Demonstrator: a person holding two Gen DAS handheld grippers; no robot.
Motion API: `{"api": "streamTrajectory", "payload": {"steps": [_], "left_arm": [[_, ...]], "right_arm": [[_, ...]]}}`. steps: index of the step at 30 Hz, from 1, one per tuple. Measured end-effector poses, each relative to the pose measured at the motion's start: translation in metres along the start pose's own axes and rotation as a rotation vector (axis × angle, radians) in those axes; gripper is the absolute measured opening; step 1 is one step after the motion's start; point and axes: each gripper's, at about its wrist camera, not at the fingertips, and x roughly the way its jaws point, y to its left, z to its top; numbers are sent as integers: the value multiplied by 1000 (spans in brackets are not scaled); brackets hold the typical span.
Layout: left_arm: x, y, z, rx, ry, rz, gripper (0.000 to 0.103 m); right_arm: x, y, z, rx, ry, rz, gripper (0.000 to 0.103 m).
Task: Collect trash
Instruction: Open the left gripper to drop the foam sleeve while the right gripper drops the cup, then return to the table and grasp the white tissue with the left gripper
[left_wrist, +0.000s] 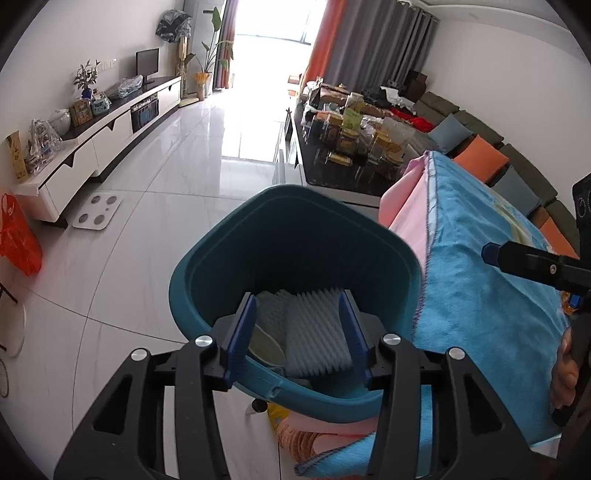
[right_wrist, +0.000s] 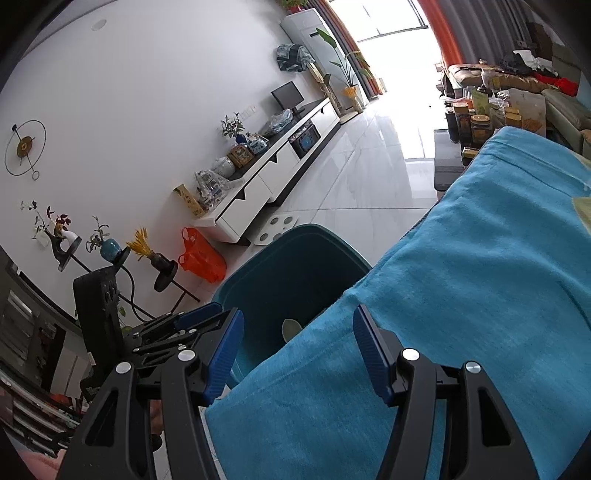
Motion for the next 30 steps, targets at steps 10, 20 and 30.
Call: {"api": "streamTrajectory", "payload": {"steps": [10, 20, 30], "left_arm": [[-40, -54, -6, 130, -103, -75, 59], [-49, -167, -20, 349, -112, -281, 63], [-38, -279, -53, 539, -39, -470, 63]], "right_arm": [[-66, -8, -24, -49, -108, -57, 59], [-159, -48, -71, 0, -234, -247, 59], [-248, -98, -127, 116, -344, -439, 59]]}}
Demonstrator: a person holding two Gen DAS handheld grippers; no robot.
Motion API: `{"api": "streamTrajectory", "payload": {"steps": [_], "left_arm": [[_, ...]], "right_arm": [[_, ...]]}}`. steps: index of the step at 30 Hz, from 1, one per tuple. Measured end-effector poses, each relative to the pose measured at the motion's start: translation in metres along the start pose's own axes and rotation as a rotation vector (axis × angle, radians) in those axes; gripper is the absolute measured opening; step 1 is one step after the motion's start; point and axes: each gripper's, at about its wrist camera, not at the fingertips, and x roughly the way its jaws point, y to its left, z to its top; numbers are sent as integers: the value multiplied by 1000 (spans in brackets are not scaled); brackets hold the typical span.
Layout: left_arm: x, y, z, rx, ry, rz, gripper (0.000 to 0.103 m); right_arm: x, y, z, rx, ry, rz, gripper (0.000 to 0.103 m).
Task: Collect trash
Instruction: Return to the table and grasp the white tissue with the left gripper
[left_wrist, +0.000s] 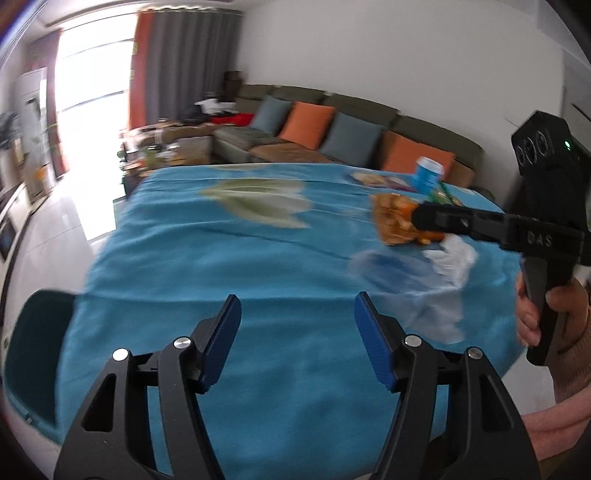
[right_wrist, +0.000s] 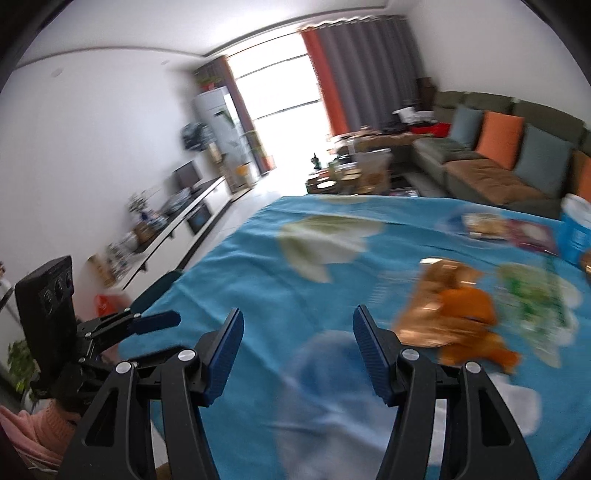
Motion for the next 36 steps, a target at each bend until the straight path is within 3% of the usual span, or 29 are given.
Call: {"api": "streamTrajectory", "payload": {"steps": [11, 19, 28, 32, 36], "left_arm": [[56, -89, 24, 132, 80, -189, 63], [93, -126, 31, 155, 165, -277, 63], [122, -145, 33, 133, 252, -303, 61], [133, -145, 32, 110, 288, -313, 50], [137, -142, 31, 92, 301, -316, 30]], "right_arm": [[-58, -98, 0, 146, -120, -186, 59], [-55, -144, -6, 217, -99, -204, 59], [-36, -158, -8, 224, -44, -187, 58], [-30, -159, -8, 216, -17, -187, 46], [-29, -161, -10, 220, -5, -182, 25]]}}
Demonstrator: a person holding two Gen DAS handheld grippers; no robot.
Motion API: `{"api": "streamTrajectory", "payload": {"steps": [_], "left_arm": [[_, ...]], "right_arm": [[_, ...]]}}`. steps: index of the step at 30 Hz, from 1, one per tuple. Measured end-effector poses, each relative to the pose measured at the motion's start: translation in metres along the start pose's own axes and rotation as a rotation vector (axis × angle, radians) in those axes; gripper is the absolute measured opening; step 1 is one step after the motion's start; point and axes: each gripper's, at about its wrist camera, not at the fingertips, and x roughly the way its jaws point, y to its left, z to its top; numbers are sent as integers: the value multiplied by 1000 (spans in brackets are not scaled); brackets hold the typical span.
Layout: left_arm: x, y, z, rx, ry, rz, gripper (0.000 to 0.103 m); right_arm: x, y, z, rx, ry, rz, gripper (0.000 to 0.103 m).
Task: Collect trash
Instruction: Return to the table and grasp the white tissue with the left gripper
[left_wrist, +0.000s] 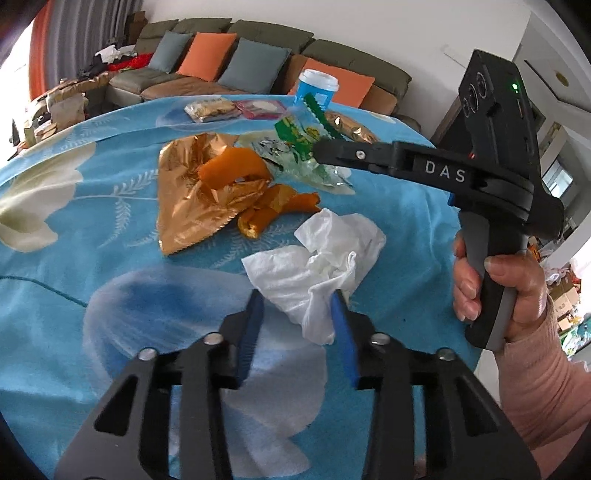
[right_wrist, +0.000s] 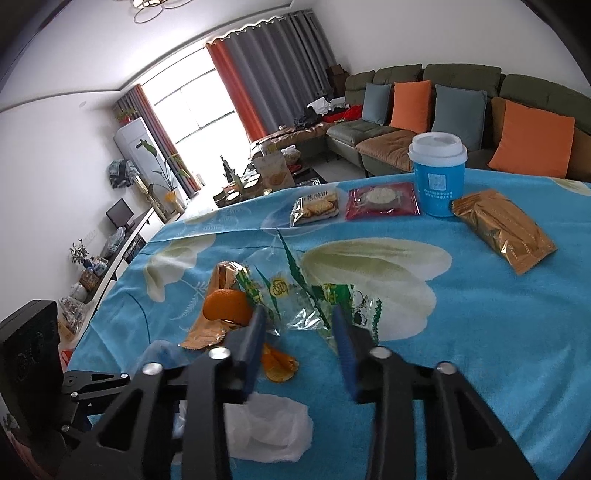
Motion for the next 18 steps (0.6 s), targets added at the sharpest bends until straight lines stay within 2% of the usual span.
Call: {"api": "streamTrajectory", "payload": {"steps": [3, 7, 18], "left_arm": [[1, 2, 0, -13, 6, -20, 14], [-1, 3, -2, -15, -6, -21, 7], [-25, 6, -13, -26, -67, -45, 3]], "right_arm": [[-2, -1, -1, 2, -4, -3, 23], [-6, 1, -1, -3, -15, -6, 22], [-27, 12, 2, -12, -71, 5, 22]]}}
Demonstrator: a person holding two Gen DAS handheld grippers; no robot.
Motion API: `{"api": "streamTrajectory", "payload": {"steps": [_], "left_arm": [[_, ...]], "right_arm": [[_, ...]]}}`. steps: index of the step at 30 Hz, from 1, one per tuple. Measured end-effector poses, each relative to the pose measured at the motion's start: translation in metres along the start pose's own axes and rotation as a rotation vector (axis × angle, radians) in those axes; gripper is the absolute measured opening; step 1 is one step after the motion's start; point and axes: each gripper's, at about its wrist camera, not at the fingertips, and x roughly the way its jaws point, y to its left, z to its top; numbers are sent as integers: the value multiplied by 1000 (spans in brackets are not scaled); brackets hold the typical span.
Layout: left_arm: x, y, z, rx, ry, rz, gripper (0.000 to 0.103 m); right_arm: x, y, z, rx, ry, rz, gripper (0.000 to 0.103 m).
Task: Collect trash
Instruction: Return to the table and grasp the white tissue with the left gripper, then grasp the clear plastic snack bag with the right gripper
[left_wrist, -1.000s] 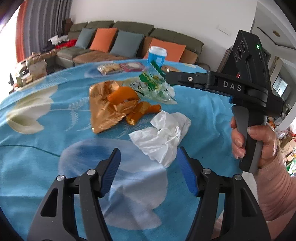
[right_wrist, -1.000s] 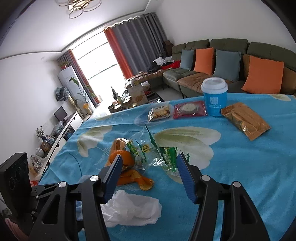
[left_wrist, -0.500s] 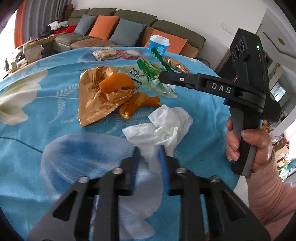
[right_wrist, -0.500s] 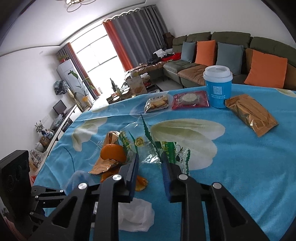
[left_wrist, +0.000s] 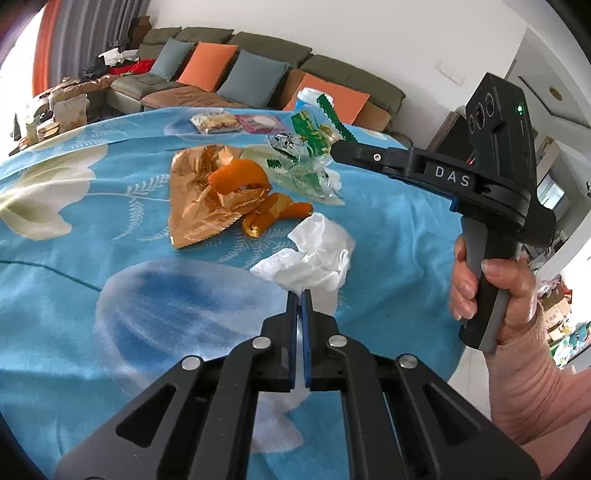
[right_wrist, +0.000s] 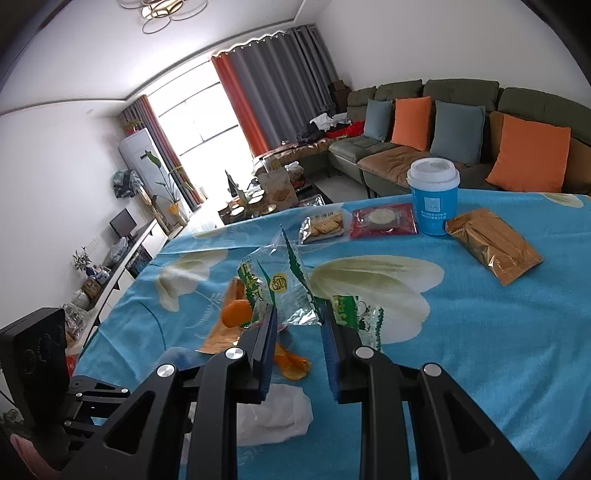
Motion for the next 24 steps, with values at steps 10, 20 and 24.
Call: {"api": "streamTrajectory", "payload": {"steps": [10, 20, 24], "left_arm": [[-47, 20, -16, -30, -79, 11, 3], [-102, 43, -39, -76, -159, 99, 3], [-122, 51, -47, -93, -187, 128, 3]], "right_arm": [[-13, 13, -2, -7, -25, 45, 22], [0, 56, -4, -73, 5, 135, 22], [7, 75, -6, -102, 21, 175, 22]]}}
